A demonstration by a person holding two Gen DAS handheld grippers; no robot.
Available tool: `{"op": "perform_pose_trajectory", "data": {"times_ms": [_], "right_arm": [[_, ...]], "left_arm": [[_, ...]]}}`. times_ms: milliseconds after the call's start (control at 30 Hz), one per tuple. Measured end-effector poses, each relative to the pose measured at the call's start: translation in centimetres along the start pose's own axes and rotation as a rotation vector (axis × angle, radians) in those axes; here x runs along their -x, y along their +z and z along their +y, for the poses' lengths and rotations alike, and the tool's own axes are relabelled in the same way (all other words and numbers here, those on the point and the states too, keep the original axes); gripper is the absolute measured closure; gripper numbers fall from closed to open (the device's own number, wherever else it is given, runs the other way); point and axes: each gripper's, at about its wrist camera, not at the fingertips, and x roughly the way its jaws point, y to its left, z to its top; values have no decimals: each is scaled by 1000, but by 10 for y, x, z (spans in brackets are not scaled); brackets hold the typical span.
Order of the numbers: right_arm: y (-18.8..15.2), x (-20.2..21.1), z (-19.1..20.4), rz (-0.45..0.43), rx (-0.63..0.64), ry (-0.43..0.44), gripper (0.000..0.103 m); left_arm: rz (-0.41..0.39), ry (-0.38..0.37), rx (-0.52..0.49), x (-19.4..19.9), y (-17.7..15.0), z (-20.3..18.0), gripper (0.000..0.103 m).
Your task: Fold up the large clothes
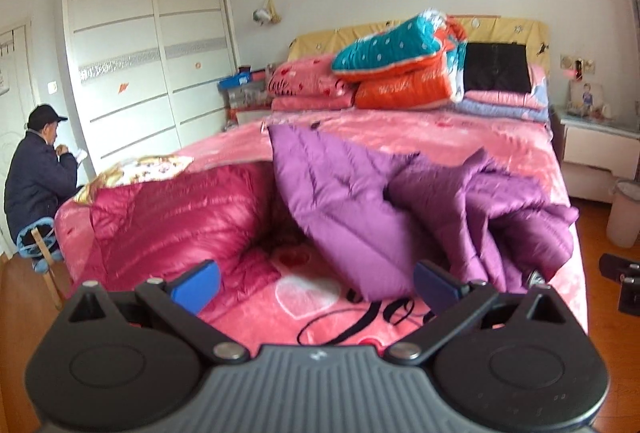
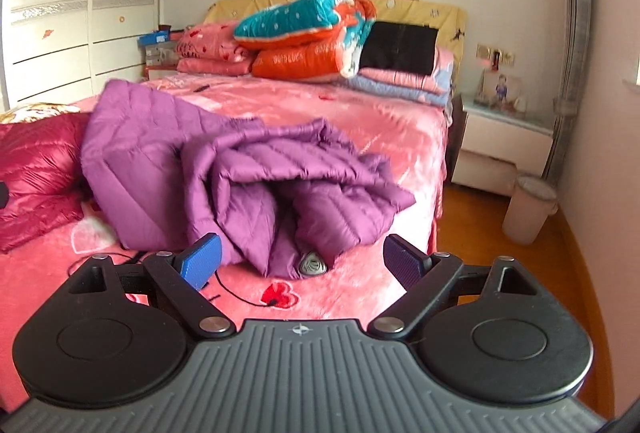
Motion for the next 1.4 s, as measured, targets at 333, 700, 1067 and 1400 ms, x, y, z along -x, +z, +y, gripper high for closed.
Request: {"op": "perform_pose_trajectory", "data": {"times_ms": [333,700,1067,1400], "right_arm": [[31,57,2,-116,-48,-8,0],[40,98,-7,-220,-80,-31,0],[39,105,0,-252,-84,-51,0],[25,91,-9,-245,-126,-33,0]], "left_arm": [[-127,-23,8,47,23,2,0],[-204,-47,21,77,31,4,0],[-204,-51,17,78,28,4,0],[-164,-48,-4,65,20,-2,0]]}}
